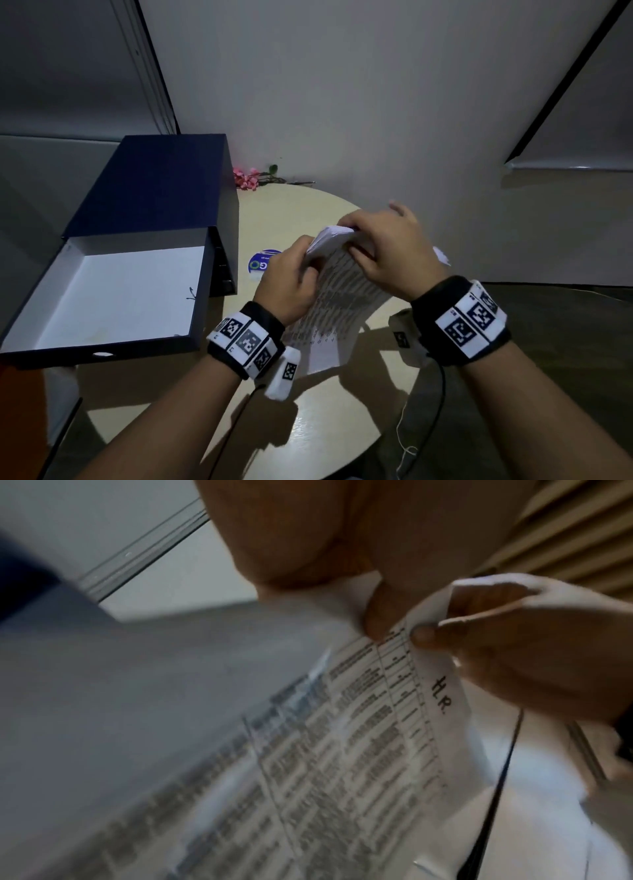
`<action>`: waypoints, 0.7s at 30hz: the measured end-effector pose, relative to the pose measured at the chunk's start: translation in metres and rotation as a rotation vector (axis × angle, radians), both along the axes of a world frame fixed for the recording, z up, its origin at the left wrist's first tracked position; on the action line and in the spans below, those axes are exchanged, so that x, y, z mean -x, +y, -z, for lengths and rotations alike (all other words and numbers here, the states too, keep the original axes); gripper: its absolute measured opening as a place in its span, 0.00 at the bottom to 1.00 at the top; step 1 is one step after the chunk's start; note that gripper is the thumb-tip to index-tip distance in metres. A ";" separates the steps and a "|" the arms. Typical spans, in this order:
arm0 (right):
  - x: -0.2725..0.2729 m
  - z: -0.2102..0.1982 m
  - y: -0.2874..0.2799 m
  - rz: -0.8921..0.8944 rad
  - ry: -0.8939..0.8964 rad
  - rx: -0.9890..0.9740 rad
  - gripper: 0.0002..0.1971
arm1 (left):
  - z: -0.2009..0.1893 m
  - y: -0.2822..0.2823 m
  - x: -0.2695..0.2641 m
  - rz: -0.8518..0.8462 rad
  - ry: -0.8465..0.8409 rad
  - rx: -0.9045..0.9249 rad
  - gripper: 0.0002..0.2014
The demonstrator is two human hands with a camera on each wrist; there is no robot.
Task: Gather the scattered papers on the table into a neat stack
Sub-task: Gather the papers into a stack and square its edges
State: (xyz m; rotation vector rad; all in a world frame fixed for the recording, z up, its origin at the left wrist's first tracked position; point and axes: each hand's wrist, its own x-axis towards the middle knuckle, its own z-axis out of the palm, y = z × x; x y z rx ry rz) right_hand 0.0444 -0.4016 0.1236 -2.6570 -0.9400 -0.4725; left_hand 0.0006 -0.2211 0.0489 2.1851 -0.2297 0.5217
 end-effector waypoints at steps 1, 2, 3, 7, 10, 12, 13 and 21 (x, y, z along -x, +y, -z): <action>0.001 0.005 -0.007 0.080 -0.050 -0.047 0.20 | 0.004 0.004 0.000 -0.020 0.020 0.057 0.12; 0.001 0.015 -0.019 0.185 -0.051 -0.136 0.29 | 0.007 0.010 0.001 -0.043 0.048 0.133 0.13; 0.002 0.025 -0.029 0.277 0.030 -0.302 0.38 | 0.010 0.015 0.002 -0.060 0.077 0.227 0.14; 0.009 0.068 -0.033 0.186 0.784 -1.128 0.43 | 0.012 0.028 0.005 -0.074 0.111 0.478 0.07; 0.009 0.086 -0.020 0.163 0.846 -1.190 0.21 | 0.016 0.032 0.003 -0.109 0.110 0.536 0.07; 0.010 0.087 -0.013 0.194 0.783 -1.169 0.16 | 0.018 0.033 0.005 -0.126 0.089 0.547 0.11; 0.010 0.088 -0.011 0.196 0.757 -1.162 0.18 | 0.018 0.032 0.007 -0.129 0.067 0.543 0.13; 0.037 0.133 -0.002 0.295 0.684 -1.047 0.17 | 0.070 0.021 0.029 -0.189 0.252 0.468 0.17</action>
